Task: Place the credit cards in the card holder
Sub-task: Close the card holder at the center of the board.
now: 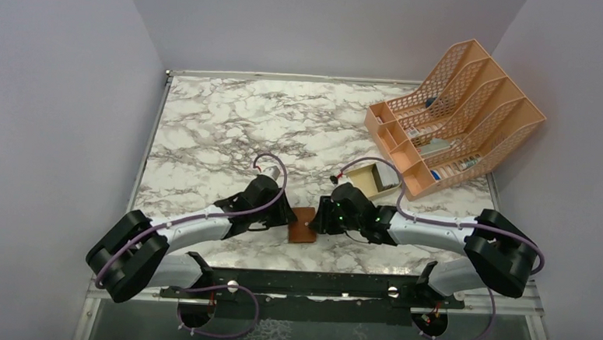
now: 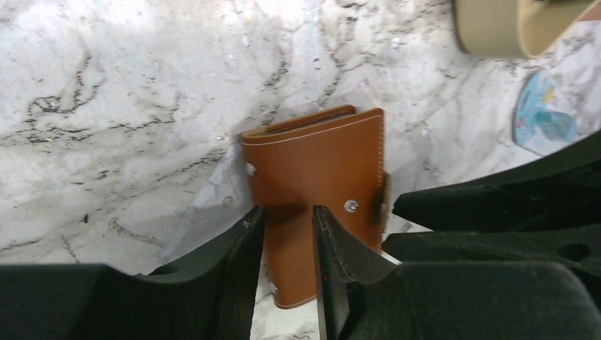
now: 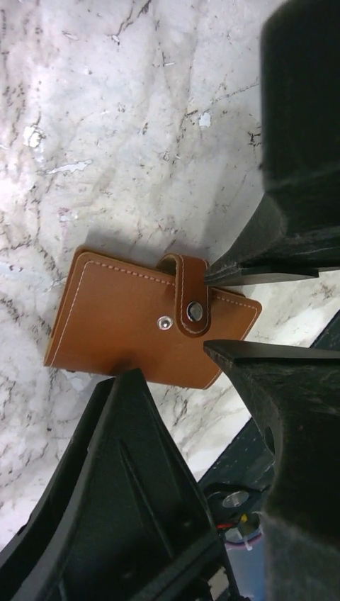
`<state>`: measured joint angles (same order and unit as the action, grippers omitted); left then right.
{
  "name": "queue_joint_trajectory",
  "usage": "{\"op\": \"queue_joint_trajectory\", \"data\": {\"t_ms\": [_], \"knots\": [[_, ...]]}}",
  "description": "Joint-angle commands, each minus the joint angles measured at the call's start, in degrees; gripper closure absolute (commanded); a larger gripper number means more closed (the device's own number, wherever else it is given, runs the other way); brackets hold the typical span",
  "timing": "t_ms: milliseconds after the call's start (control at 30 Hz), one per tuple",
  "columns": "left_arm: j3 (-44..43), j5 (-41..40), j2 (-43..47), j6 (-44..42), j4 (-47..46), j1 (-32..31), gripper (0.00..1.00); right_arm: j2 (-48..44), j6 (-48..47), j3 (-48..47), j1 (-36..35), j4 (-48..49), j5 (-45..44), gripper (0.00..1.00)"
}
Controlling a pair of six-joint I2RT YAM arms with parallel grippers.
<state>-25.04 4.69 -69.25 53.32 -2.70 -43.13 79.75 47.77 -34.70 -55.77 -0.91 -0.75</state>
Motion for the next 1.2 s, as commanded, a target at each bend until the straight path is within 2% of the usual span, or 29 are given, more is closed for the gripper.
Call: {"op": "queue_joint_trajectory", "data": {"t_ms": [0,333,567,1000,1167], "knots": [[-0.5,1.0,-3.8,-2.2,-2.4,0.2,0.67,1.7,2.2,0.6,0.2,3.8,1.5,0.67],[1.5,1.1,-3.8,-1.9,-3.7,0.2,0.67,5.1,1.4,0.0,0.3,8.2,3.8,0.75],[2.4,1.4,-3.9,-1.6,-4.6,0.2,0.67,4.8,-0.7,-0.8,0.3,8.7,4.6,0.74],[2.0,1.0,-5.6,-2.3,-3.3,0.2,0.67,6.5,-1.8,-4.5,0.7,3.0,2.4,0.71],[1.5,0.9,-6.7,-2.5,-2.2,0.2,0.68,3.7,-3.8,-6.1,0.8,-1.0,1.6,0.7]]}}
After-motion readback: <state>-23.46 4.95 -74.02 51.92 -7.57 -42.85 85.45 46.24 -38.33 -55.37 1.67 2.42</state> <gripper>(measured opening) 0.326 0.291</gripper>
